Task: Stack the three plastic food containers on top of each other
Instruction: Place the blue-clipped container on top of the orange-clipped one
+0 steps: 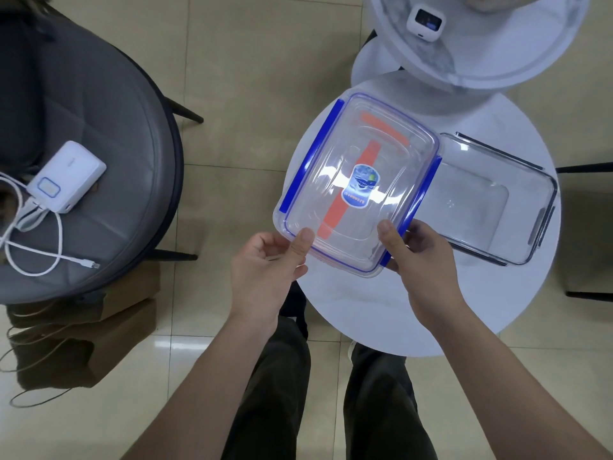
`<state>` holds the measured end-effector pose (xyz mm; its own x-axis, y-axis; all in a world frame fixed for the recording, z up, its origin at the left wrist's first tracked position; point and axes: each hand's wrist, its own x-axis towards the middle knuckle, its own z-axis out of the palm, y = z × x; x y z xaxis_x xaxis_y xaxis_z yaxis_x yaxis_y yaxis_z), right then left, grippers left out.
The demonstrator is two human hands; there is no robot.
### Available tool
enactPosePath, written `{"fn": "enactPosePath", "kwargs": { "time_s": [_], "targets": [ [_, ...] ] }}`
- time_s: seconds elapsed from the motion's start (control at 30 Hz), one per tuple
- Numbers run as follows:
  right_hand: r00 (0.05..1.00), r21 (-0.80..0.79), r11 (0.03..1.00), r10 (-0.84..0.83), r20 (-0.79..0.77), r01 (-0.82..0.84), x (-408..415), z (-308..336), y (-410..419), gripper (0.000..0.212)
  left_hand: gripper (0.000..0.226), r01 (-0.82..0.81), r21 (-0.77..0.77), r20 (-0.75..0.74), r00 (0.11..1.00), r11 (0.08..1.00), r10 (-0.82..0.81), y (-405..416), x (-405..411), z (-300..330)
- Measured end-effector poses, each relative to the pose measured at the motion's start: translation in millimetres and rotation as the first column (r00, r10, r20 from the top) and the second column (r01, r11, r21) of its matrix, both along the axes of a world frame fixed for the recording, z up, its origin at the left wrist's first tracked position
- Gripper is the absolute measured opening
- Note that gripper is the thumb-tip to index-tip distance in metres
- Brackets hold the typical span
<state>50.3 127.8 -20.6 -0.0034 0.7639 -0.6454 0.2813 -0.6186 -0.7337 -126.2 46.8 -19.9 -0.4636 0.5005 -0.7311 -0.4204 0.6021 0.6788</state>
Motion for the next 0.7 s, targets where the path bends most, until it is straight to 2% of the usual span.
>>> {"fn": "enactPosePath", "kwargs": {
  "time_s": [0.1, 0.2, 0.37, 0.43, 0.53, 0.6, 0.7],
  "targets": [
    [0.998, 0.011, 1.000, 0.029, 0.047, -0.029, 4, 1, 2, 0.058, 0.064, -0.043, 0.012, 0.032, 0.999, 0.999, 0.043, -3, -2, 1],
    [0.999, 0.022, 1.000, -0.011, 0.051, 0.010, 12, 0, 9, 0.041, 0.081, -0.092, -0.024, 0.081, 0.992, 0.995, 0.093, -9, -3, 1],
    [0.996, 0.031, 0.997, -0.069, 0.064, 0.067, 26, -3, 28, 0.028, 0.059, -0.173, -0.110, 0.152, 0.970, 0.979, 0.188, -20, -2, -5],
    [0.993, 0.030, 0.995, -0.095, 0.076, 0.093, 29, -6, 40, 0.022, 0.058, -0.200, -0.134, 0.195, 0.955, 0.971, 0.224, -21, -2, -8],
    [0.986, 0.009, 0.990, -0.144, 0.083, 0.144, 32, -12, 65, 0.020, 0.085, -0.177, -0.154, 0.288, 0.933, 0.972, 0.216, -20, -2, -10],
    [0.985, -0.012, 0.988, -0.152, 0.076, 0.154, 32, -17, 83, 0.027, 0.104, -0.145, -0.130, 0.336, 0.924, 0.981, 0.181, -19, -1, -12],
    [0.982, -0.078, 0.979, -0.187, 0.005, 0.187, 27, -20, 109, 0.045, 0.109, -0.122, -0.072, 0.365, 0.920, 0.990, 0.140, -17, 4, -12]
  ]
}}
